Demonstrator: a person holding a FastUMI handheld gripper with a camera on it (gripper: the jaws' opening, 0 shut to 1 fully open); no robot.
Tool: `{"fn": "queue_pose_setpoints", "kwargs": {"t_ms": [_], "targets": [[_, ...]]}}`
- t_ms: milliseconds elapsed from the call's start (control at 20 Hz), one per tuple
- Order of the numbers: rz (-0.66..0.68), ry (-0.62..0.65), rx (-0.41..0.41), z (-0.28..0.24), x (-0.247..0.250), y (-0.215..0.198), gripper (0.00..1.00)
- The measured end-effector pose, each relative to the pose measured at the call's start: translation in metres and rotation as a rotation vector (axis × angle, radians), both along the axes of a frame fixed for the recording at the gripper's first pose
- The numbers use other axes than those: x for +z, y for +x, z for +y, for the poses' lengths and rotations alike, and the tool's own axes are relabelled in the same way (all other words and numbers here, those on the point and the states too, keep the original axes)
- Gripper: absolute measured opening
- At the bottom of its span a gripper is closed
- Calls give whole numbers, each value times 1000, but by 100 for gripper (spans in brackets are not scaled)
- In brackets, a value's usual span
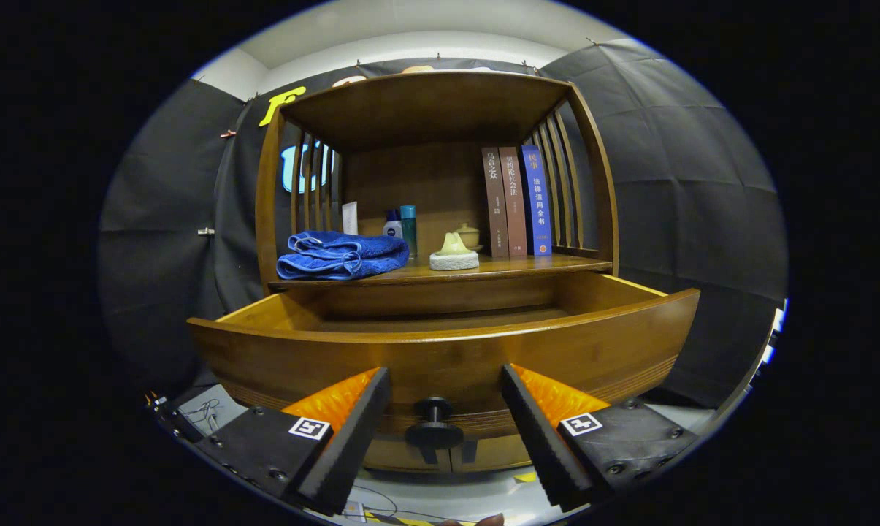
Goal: Pull open the drawer, take out the items inside it, and place them on the countertop above the cabinet.
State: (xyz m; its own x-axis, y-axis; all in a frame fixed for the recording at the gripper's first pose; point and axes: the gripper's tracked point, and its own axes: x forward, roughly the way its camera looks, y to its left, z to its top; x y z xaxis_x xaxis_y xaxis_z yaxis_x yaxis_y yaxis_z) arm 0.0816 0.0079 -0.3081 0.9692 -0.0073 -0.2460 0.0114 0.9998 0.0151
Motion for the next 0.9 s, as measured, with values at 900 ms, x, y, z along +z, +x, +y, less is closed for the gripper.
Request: {"fn": "queue_pose_setpoints", "kwargs": {"t_ms": [900], "targets": [[6, -68, 2, 2, -23, 103, 100]]}}
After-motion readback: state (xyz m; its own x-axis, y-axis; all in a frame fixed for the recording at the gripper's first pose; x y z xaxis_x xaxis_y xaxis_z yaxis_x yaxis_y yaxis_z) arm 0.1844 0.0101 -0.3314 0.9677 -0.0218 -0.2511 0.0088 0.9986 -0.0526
